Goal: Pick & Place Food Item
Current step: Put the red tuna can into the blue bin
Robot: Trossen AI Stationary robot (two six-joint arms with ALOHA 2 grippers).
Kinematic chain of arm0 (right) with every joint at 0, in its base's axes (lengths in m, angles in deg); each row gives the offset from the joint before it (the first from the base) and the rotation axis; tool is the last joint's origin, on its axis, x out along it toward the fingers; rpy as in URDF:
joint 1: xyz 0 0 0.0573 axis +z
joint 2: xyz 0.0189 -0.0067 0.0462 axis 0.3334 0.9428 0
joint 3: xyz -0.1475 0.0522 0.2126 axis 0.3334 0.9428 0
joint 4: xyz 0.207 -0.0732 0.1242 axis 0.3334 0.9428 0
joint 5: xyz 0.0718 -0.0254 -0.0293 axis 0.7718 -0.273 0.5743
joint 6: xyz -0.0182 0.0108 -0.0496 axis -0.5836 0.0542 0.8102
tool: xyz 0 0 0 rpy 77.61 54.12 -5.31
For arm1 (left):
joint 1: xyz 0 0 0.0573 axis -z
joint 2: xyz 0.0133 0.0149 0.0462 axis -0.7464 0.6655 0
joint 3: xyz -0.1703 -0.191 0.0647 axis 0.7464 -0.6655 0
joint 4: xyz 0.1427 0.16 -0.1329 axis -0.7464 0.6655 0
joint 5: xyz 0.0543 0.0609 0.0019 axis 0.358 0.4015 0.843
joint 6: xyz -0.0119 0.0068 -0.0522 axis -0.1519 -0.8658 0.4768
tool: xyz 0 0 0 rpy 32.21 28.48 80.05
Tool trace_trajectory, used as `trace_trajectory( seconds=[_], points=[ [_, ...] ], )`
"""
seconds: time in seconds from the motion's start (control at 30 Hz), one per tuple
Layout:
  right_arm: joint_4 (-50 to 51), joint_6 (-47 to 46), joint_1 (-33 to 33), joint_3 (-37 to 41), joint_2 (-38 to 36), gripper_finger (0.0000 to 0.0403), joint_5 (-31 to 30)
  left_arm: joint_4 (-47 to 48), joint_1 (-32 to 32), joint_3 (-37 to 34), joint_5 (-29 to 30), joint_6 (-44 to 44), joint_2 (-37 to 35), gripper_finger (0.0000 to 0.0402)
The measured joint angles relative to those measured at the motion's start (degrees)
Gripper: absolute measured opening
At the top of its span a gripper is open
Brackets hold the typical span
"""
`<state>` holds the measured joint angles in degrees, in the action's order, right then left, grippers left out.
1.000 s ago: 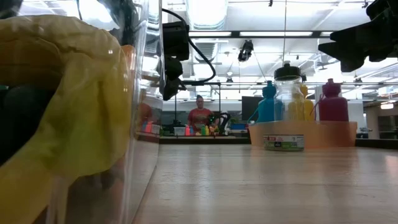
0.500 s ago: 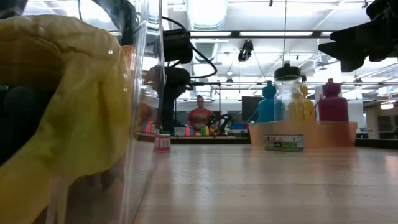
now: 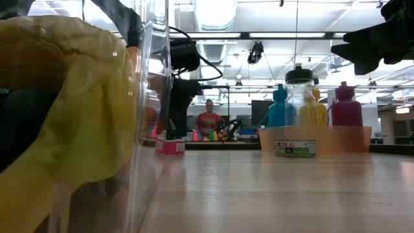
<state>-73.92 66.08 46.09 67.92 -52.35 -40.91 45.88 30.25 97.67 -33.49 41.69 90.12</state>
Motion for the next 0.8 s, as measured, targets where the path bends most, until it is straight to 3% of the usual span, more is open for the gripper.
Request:
trace_trajectory(
  seconds=[0.13,0.37,0.57,0.8],
  points=[
    [0.0,0.0,0.02,0.0,0.0,0.0217,0.0,6.06,0.69,3.34,0.17,0.01,-0.67,0.0255],
    [0.0,0.0,0.01,0.0,-0.02,0.0217,0.0,12.84,2.04,7.94,5.58,0.87,-2.74,0.0255],
    [0.0,0.0,0.0,0.0,0.0,0.0217,0.0,18.23,2.13,7.88,6.17,2.35,-4.82,0.0255],
    [0.0,0.0,0.0,-0.02,0.0,0.0217,0.0,22.27,1.78,7.47,11.13,8.8,-5.35,0.0255]
  ],
)
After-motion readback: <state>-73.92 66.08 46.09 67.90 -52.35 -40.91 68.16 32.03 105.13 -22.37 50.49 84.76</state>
